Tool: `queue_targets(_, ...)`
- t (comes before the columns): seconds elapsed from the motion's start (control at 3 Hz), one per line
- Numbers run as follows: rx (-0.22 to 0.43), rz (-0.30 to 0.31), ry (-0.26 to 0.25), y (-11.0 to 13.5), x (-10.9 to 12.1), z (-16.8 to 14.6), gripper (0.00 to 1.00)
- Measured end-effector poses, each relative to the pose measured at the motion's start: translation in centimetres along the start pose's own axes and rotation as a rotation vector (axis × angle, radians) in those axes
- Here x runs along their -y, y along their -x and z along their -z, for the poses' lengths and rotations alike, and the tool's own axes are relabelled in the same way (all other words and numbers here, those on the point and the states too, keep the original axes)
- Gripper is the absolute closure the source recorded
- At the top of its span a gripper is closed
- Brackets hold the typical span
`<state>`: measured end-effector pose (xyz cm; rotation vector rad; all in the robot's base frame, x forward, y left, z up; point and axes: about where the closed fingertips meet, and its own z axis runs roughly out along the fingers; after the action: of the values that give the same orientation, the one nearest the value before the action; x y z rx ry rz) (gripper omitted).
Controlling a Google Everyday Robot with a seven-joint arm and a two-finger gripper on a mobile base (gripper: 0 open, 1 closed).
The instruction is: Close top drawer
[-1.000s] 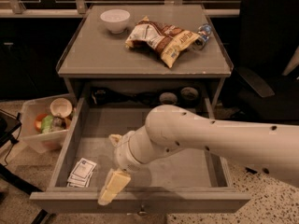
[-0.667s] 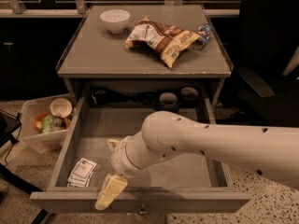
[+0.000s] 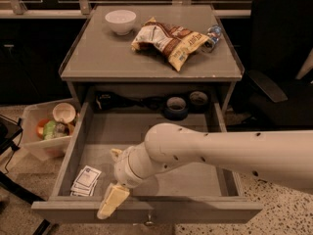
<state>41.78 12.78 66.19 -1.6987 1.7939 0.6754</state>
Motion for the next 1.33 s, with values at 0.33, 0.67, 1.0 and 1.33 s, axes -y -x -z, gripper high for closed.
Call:
queue_targets(0.33, 0.019, -0.009, -0.05, -0.5, 1.7, -0.1, 0.0)
queue_targets(0.67, 0.044, -0.026, -0.115, -1.0, 3.7, 0.5, 0.19)
queue_targets(1.0, 0.063, -0.029, -0.15, -0.9, 4.9, 1.0, 0.42)
queue_targets(1.33, 0.063, -0.029, -0.15, -0.4, 4.8, 1.5, 0.65)
